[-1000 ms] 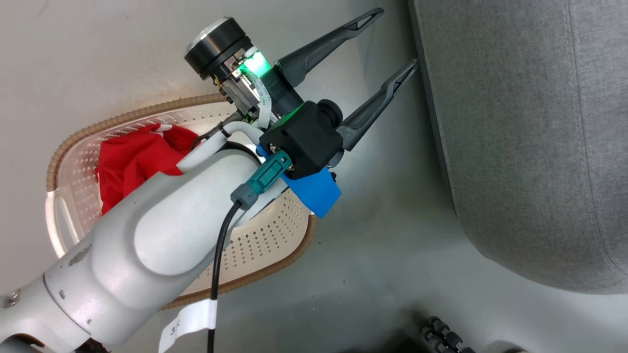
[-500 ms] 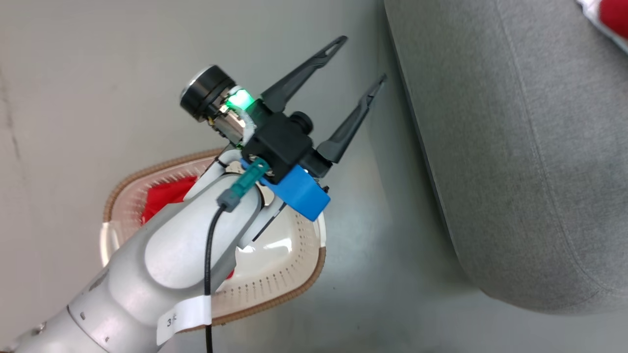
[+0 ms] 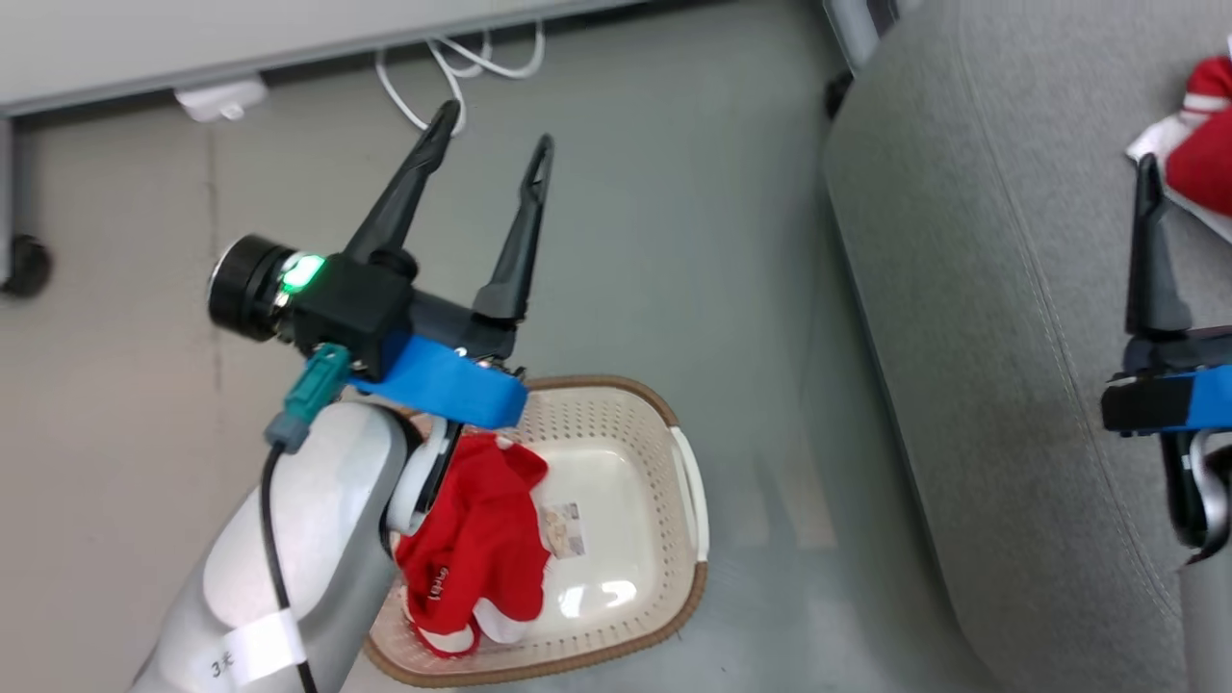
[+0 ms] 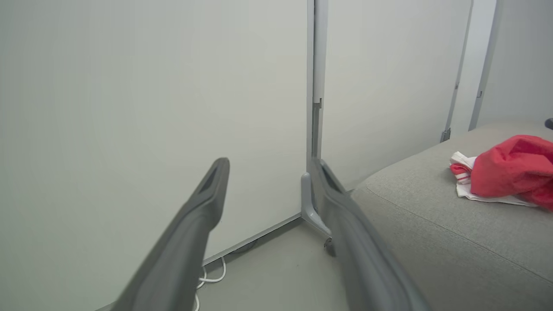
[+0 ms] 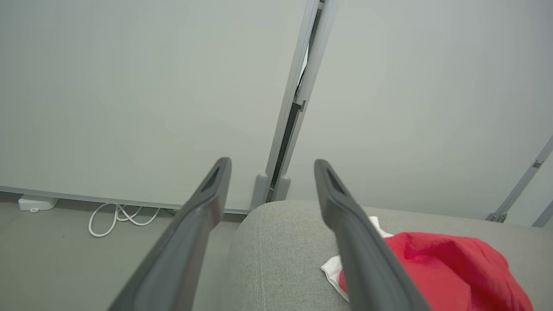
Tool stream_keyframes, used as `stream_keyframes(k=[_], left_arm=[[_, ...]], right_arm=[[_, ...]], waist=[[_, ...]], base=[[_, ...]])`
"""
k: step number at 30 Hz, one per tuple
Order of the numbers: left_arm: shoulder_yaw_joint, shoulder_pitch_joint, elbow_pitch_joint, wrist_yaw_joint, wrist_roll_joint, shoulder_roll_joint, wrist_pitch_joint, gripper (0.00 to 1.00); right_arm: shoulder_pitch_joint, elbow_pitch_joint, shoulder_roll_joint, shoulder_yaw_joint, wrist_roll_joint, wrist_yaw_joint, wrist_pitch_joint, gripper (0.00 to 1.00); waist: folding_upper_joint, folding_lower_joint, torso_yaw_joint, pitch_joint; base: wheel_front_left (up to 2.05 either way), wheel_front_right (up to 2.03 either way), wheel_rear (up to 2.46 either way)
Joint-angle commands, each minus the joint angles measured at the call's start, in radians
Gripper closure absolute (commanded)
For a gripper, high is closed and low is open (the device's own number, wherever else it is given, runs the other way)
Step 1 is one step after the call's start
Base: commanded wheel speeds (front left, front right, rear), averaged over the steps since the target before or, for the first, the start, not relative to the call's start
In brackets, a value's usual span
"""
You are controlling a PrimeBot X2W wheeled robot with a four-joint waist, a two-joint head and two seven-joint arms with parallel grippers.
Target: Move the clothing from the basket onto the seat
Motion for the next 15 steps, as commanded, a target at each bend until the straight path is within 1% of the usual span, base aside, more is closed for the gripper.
stream_keyframes(k=[1,2,8,15], left_arm=[[0.050,0.045,-0.009,0.001,0.014,-0.013,-0.004,0.00],[0.050,0.045,-0.009,0.001,0.014,-0.013,-0.004,0.00],[0.182,0.148,-0.016,-0.011,0.060,-0.043,-0.004,0.00],[0.314,0.264,-0.028,-0.037,0.107,-0.081,-0.004,0.00]], right_arm=[[0.022,-0.008,0.005,0.027,0.008,0.000,-0.004,0.00],[0.022,-0.008,0.005,0.027,0.008,0.000,-0.004,0.00],[0.044,-0.005,0.020,0.105,0.018,0.000,-0.004,0.00],[0.099,0.008,0.052,0.141,0.039,0.000,-0.004,0.00]], waist=[[0.0000,0.0001,0.062,-0.069],[0.0000,0.0001,0.062,-0.069],[0.0000,0.0001,0.112,-0.140],[0.0000,0.0001,0.153,-0.216]], base=[[0.00,0.00,0.00],[0.00,0.00,0.00],[0.00,0.00,0.00],[0.00,0.00,0.00]])
